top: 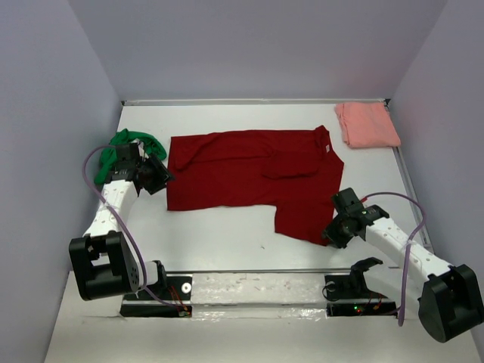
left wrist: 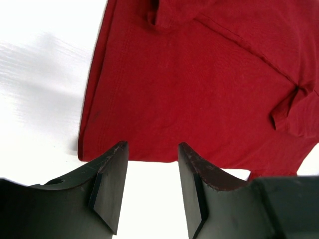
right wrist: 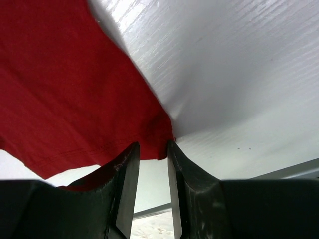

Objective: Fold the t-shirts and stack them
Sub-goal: Fold the tshirt

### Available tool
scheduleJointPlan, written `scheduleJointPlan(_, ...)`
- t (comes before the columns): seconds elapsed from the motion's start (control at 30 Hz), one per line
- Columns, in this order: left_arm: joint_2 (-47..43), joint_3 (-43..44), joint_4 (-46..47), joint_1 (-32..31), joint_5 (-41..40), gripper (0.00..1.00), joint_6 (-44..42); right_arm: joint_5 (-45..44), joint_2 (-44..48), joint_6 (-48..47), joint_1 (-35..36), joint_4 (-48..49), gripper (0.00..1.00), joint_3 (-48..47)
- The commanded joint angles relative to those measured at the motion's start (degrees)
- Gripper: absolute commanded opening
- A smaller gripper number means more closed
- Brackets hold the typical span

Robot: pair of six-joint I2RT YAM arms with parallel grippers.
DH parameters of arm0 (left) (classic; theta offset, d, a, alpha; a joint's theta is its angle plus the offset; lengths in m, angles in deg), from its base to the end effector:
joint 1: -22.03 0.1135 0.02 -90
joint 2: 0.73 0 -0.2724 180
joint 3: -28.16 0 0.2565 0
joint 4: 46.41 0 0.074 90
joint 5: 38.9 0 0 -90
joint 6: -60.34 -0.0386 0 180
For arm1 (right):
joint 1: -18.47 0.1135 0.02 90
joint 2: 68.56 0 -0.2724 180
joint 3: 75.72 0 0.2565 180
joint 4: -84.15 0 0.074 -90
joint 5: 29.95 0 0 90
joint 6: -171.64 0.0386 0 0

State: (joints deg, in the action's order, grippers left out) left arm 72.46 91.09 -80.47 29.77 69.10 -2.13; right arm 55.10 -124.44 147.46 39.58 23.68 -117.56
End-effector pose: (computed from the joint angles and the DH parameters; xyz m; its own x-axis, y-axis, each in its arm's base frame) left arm 0.2719 0.0249 0.2512 -0.6560 -0.5328 -0.5346 -0.2393 0.8186 -0.5221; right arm 0.1375 0.0495 0.1684 -0.6760 0.7133 -0.1852 0.6820 0.7007 0.2096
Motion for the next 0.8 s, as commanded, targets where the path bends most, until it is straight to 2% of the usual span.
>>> scheduleJointPlan(0.0,-1.8,0.9,-0.6,0.3,1.3,0.54,-0.2,-1.0,0.9,1.0,0.6,3.1,0.35,0.7)
scheduleJointPlan(0.07,-1.9,0.9,-0.6,0.3,1.5,0.54,-0.3,-0.9,1.3,1.0,0.6,3.1,0.33,0.8)
scheduleJointPlan(0.17,-2.1,0.7,-0.5,0.3,1.6,0.54,-0.2,-0.8,1.6,0.7,0.6,2.8,0.25,0.5)
scheduleJointPlan(0.3,-1.8,1.0,-0.6,0.3,1.8,0.54,-0.2,-0.1,1.6,0.9,1.1,2.6,0.03,-0.1)
scheduleJointPlan(0.33,-1.8,1.0,-0.6,0.3,2.0,0.54,-0.4,0.1,1.6,0.9,1.1,2.7,0.01,-0.1)
scheduleJointPlan(0.63,-0.2,1.0,-1.2,0.3,0.2,0.54,-0.6,-1.8,1.5,0.7,2.9,1.0,0.0,-3.5)
scheduleJointPlan(0.77,1.8,1.3,-5.2,-1.0,-7.8,0.56,-1.3,-5.9,1.2,-0.8,4.2,-0.2,0.0,-8.0)
